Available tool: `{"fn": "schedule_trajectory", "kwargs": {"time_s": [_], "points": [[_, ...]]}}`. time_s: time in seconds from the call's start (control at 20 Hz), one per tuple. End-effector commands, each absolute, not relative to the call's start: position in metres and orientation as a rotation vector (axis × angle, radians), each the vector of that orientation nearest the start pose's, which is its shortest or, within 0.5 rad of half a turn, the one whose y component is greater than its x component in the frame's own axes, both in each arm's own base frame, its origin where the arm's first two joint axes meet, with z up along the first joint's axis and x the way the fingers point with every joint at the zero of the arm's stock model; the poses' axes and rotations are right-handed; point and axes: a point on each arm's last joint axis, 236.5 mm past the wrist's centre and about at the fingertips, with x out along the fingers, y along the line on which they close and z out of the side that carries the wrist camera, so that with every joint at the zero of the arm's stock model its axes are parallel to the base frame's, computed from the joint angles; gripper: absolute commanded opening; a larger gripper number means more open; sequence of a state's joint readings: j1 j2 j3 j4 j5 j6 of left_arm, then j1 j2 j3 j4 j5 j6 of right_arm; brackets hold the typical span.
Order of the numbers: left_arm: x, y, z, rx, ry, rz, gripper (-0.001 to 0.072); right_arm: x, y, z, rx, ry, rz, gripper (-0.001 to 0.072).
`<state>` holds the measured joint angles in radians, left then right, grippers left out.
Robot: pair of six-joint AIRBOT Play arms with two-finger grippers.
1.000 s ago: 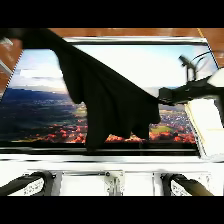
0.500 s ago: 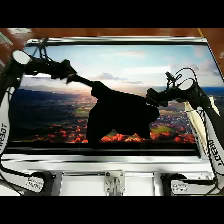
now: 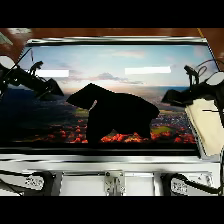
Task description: Fold the shirts.
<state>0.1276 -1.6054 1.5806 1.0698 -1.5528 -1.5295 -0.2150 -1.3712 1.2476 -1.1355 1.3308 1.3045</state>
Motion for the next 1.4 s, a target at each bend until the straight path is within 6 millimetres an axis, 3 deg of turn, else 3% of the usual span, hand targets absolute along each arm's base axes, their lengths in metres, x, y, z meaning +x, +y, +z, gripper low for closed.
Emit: {"fn": "schedule_trajectory", "kwargs": {"time_s": [0.0,0.15,0.3,0.45,0.75,0.8,0.95,1.05,1.2,1.35], "points": [[0.34,-0.032,0.002,-0.446,1.626,-0.207,0.0612,0.303,-0.017,-0.009,0.364,1.599,0.235,0.0644],[0.288,-0.081,-0.039,-0.599,1.668,-0.298,0.0613,0.284,0.01,-0.034,0.534,1.632,0.285,0.0644],[0.25,-0.131,-0.074,-0.746,1.694,-0.391,0.0609,0.303,0.037,-0.036,0.638,1.542,0.324,0.0644],[0.244,-0.171,-0.092,-0.821,1.627,-0.435,0.0607,0.317,0.054,-0.031,0.654,1.491,0.354,0.0644],[0.25,-0.209,-0.112,-0.825,1.582,-0.408,0.0603,0.316,0.066,-0.033,0.608,1.499,0.386,0.0644],[0.252,-0.212,-0.115,-0.831,1.576,-0.398,0.0574,0.315,0.066,-0.033,0.608,1.501,0.386,0.0644],[0.263,-0.214,-0.117,-0.855,1.534,-0.368,0.0108,0.306,0.064,-0.036,0.601,1.547,0.38,0.0645],[0.267,-0.216,-0.113,-0.833,1.514,-0.402,0.0035,0.291,0.06,-0.049,0.592,1.609,0.349,0.0645],[0.272,-0.217,-0.101,-0.815,1.473,-0.433,0.0034,0.261,0.068,-0.077,0.655,1.697,0.33,0.0645],[0.277,-0.217,-0.082,-0.777,1.409,-0.482,0.0034,0.243,0.084,-0.105,0.711,1.725,0.296,0.0645]]}}
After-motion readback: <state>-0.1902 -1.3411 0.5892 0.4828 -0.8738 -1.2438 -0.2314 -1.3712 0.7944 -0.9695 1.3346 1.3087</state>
